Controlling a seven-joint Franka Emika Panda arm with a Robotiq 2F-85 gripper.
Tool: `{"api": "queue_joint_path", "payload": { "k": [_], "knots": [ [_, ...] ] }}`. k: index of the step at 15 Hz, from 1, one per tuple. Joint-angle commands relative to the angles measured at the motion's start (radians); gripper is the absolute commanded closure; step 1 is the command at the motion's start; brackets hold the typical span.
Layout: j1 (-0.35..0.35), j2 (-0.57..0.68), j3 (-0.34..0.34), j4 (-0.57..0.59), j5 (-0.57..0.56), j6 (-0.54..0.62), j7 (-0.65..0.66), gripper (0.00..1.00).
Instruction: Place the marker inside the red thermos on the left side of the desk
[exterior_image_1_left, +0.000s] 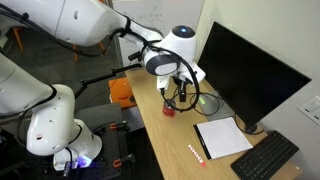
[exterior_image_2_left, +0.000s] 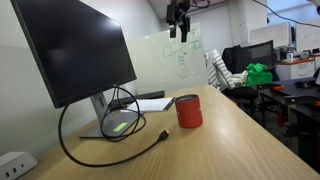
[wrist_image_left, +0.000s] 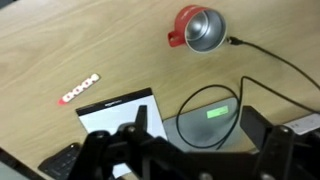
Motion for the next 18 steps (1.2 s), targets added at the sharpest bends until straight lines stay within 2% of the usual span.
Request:
{"api": "queue_joint_path", "payload": {
  "k": [1, 6, 10, 14, 15, 18],
  "knots": [
    [-0.067, 0.155, -0.009, 0.130, -0.050, 0.032, 0.160, 0.00],
    [-0.115, 0.341, -0.120, 0.292, -0.138, 0.014, 0.360, 0.00],
    [-0.096, 0.416, -0.208, 0.323, -0.168, 0.005, 0.549, 0.00],
    [-0.068, 0.447, -0.254, 0.331, -0.175, -0.026, 0.766, 0.00],
    [-0.090, 0.444, -0.235, 0.311, -0.142, 0.021, 0.654, 0.00],
    [-0.082, 0.446, -0.243, 0.314, -0.154, 0.014, 0.724, 0.00]
  ]
}}
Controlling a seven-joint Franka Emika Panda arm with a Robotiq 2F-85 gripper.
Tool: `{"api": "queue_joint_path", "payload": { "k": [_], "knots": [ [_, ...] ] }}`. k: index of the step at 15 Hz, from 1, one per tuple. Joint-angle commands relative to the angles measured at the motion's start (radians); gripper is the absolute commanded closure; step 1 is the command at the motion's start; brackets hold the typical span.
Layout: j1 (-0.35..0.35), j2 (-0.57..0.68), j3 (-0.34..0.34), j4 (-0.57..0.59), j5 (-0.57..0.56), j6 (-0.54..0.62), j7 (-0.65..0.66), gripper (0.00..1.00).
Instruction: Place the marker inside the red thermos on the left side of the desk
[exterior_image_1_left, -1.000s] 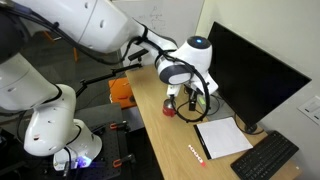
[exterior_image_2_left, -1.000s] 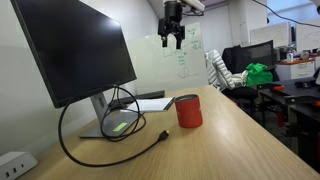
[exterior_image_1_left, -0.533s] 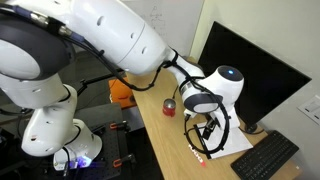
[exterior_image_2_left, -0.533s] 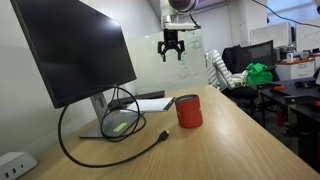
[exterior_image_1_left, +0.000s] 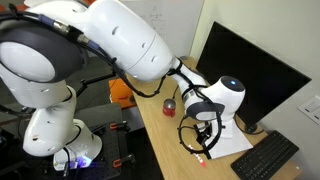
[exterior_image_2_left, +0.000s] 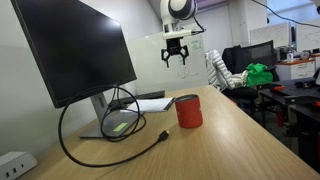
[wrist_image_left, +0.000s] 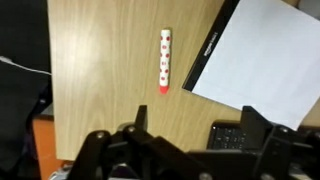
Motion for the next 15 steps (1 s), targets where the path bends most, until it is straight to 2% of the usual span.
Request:
{"api": "queue_joint_path", "payload": {
  "k": [1, 5, 9, 15],
  "knots": [
    [0.005, 0.001, -0.006, 0.004, 0.003, -0.004, -0.001, 0.00],
    [0.006, 0.001, -0.008, 0.004, 0.003, -0.005, 0.000, 0.00],
    [-0.010, 0.086, -0.006, 0.056, 0.026, -0.077, -0.047, 0.00],
    [-0.023, 0.268, -0.006, 0.139, 0.075, 0.007, -0.063, 0.00]
  ]
}}
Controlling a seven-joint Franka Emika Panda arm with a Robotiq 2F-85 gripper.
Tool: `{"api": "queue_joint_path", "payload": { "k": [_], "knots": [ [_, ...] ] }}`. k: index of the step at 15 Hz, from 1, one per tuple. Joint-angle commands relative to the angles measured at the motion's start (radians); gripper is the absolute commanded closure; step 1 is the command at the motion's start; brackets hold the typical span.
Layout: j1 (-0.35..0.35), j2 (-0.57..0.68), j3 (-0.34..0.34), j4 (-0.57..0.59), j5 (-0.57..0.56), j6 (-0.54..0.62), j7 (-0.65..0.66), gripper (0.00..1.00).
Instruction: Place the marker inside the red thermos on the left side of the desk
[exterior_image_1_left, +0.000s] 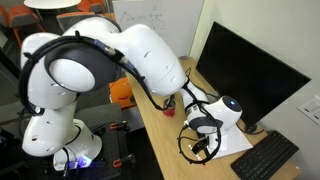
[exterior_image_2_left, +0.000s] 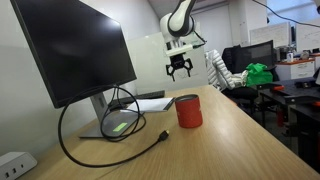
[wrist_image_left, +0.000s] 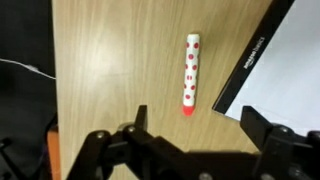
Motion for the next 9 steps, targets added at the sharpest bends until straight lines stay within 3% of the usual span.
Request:
{"api": "queue_joint_path", "payload": {
  "k": [1, 9],
  "knots": [
    [-0.001, 0.109, 0.002, 0.095, 0.046, 0.026, -0.055, 0.00],
    [-0.020, 0.277, -0.007, 0.185, 0.132, 0.126, -0.177, 0.00]
  ]
}}
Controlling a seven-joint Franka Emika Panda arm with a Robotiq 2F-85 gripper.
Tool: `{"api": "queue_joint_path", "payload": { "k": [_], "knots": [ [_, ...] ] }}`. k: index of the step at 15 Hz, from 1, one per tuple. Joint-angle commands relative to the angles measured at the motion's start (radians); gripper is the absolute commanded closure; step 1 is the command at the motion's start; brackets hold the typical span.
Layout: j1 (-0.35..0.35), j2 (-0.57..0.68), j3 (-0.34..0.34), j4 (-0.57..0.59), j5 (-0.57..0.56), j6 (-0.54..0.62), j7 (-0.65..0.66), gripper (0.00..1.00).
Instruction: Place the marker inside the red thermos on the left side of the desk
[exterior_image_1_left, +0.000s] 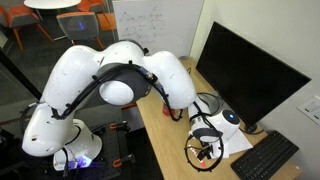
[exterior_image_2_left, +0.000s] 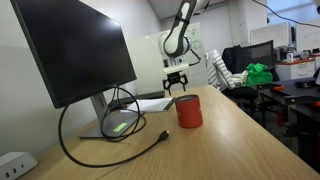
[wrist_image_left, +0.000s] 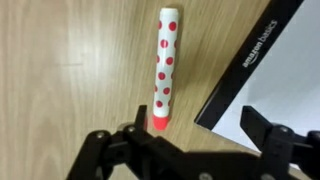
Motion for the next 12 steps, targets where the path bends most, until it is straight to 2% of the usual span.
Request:
{"api": "queue_joint_path", "payload": {
  "k": [1, 9, 11, 12],
  "knots": [
    [-0.020, 0.024, -0.005, 0.013, 0.059, 0.009, -0.078, 0.00],
    [-0.034, 0.033, -0.010, -0.021, 0.133, 0.061, -0.161, 0.01],
    [-0.024, 0.043, -0.012, -0.024, 0.152, 0.086, -0.155, 0.03],
    [-0.020, 0.047, -0.011, -0.022, 0.159, 0.082, -0.156, 0.09]
  ]
}}
